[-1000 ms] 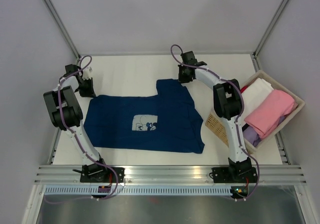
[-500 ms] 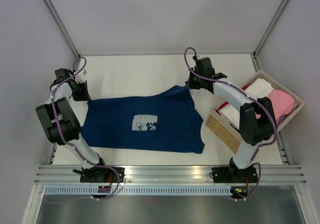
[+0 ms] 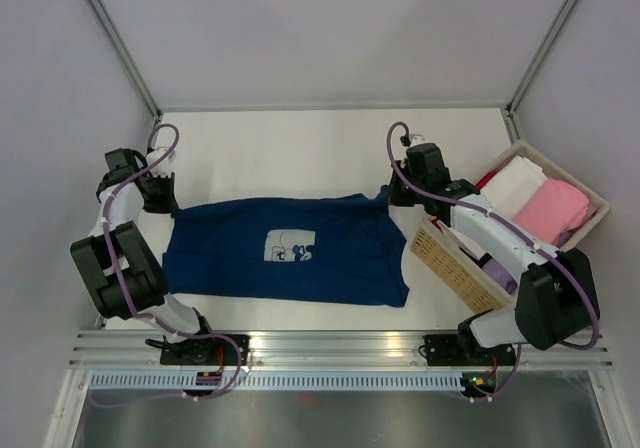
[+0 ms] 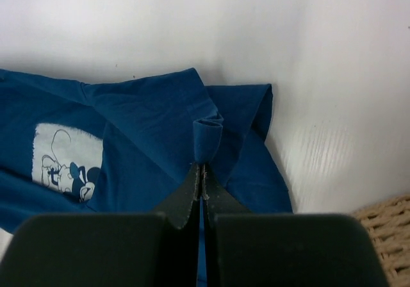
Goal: Roll the t-shirts
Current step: Fold the tshirt
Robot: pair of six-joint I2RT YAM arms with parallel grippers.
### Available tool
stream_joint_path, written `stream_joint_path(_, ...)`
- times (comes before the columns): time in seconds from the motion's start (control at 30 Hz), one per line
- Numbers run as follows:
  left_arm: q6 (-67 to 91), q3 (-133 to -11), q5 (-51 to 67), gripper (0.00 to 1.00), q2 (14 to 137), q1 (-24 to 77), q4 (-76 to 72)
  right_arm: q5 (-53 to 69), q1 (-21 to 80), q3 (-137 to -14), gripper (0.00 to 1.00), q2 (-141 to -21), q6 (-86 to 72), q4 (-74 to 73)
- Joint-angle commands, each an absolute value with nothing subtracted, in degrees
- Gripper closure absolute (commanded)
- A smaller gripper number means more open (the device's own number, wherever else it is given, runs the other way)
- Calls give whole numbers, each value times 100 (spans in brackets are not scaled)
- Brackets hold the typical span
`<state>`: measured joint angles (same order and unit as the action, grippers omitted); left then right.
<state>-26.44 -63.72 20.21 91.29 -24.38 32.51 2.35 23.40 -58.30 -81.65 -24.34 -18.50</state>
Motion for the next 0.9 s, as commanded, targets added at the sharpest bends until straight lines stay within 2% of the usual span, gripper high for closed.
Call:
stream_joint_path(0.0,-3041,-6258,1916,98,8859,-2592,3111,44,2434,-5582,99,-7753,-2593,-1986)
stream_joint_path(0.43,-3419,-5696,1802,98,8622,-2769,2953,-351,2856,-4676,100,-7067,-2865,-2592)
stream_joint_path(0.73,-3454,-5800,1705,98,8517,-2786,2962,-387,2935,-4544,100,-6829,-2962,-2804)
stream_joint_path(0.87,-3445,-5985,1766,98,8464,-2786,2988,-439,2944,-4886,100,-6881,-2805,-2873)
